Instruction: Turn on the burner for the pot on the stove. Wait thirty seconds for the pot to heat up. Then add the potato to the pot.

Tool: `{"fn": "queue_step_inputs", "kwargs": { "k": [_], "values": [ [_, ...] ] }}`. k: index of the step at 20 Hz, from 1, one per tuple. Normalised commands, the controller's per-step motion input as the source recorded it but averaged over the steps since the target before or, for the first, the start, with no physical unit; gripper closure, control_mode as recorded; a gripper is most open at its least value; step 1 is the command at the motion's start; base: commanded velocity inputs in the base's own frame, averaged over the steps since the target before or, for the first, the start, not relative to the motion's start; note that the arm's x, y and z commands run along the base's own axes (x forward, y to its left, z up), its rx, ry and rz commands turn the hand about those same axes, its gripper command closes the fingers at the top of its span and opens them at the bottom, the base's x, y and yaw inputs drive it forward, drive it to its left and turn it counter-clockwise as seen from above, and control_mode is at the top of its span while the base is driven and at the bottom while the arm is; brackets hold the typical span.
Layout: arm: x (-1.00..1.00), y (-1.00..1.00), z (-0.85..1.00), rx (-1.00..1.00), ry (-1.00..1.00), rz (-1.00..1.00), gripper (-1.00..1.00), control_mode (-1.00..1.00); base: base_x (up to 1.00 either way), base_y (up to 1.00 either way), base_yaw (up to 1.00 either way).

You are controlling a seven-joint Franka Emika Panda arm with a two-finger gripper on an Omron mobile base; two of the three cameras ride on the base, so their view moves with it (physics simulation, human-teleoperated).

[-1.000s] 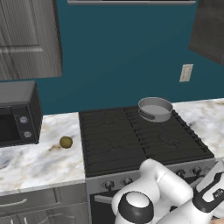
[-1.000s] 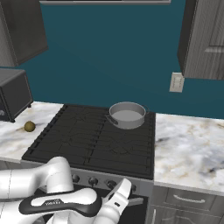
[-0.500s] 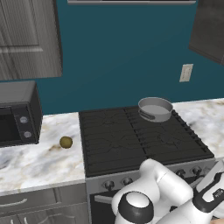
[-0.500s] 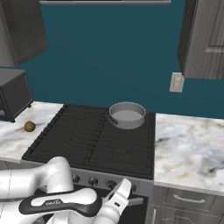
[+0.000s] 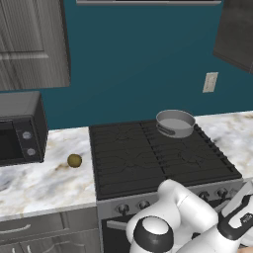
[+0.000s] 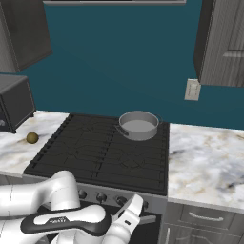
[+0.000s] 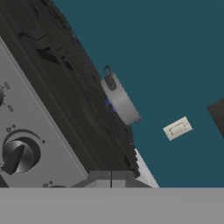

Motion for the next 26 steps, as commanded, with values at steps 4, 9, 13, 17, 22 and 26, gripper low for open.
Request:
{"fn": "queue_step_inputs", "kwargs": {
  "k": [4, 9, 13, 17, 22, 26],
  "values": [
    [0.00, 0.00, 0.00, 0.00, 0.00, 0.00, 1.00, -1.00, 0.00, 0.00, 0.00],
    [0.00, 0.00, 0.00, 0.00, 0.00, 0.00, 1.00, -1.00, 0.00, 0.00, 0.00],
    [0.00, 0.00, 0.00, 0.00, 0.00, 0.00, 1.00, -1.00, 0.00, 0.00, 0.00],
    [0.00, 0.00, 0.00, 0.00, 0.00, 0.00, 1.00, -1.00, 0.00, 0.00, 0.00],
    [0.00, 0.00, 0.00, 0.00, 0.00, 0.00, 1.00, -1.00, 0.00, 0.00, 0.00],
    [0.00, 0.00, 0.00, 0.00, 0.00, 0.00, 1.00, -1.00, 0.00, 0.00, 0.00]
  ]
}}
